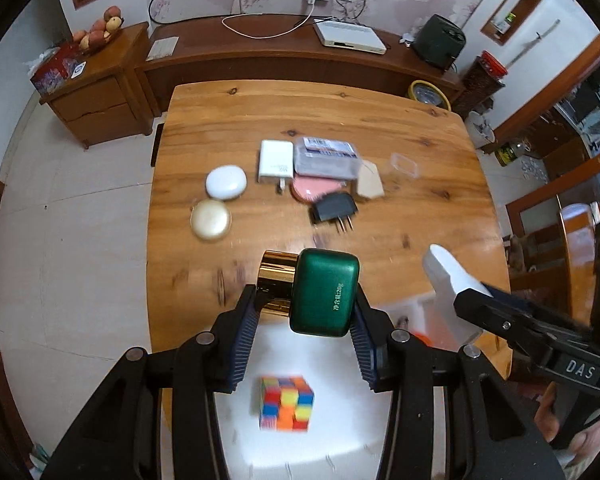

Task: Organize rigid objects
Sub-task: 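Carry the green bottle with the left tool into the tray while the right tool carries the cutout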

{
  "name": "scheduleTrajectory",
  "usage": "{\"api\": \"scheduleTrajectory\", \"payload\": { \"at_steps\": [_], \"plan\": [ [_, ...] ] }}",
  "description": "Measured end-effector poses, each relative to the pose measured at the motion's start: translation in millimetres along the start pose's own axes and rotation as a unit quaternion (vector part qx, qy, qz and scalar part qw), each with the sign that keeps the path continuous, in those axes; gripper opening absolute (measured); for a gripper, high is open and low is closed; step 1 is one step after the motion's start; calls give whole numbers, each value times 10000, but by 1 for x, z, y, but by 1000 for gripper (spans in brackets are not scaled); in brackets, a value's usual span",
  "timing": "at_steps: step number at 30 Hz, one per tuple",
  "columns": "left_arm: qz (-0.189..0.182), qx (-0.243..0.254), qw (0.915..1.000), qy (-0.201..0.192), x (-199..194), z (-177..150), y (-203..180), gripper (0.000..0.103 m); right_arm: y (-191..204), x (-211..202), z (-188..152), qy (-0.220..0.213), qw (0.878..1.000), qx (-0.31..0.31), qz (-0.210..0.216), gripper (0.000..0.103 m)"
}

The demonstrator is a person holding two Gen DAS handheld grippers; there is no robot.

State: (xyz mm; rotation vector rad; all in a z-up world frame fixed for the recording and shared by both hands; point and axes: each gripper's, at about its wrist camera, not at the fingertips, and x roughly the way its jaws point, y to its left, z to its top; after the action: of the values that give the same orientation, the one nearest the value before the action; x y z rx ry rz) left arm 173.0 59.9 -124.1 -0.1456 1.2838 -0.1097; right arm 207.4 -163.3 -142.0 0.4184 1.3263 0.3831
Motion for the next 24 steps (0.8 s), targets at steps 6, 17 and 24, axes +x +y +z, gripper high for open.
{"api": "scheduleTrajectory", "payload": {
  "at_steps": [6, 17, 24],
  "plan": [
    [68, 79, 9999, 100, -11, -49, -15, 47, 15, -20, -52, 208, 9938, -1076, -185, 58],
    [199, -22, 9985, 507, 30, -111, -34, 47, -9, 32, -131, 1253, 9685, -2065, -600, 14],
    [320, -51, 9966, 752, 74, -134, -33, 47, -30, 60, -143, 1465, 9619, -2088, -981, 14]
  ]
}}
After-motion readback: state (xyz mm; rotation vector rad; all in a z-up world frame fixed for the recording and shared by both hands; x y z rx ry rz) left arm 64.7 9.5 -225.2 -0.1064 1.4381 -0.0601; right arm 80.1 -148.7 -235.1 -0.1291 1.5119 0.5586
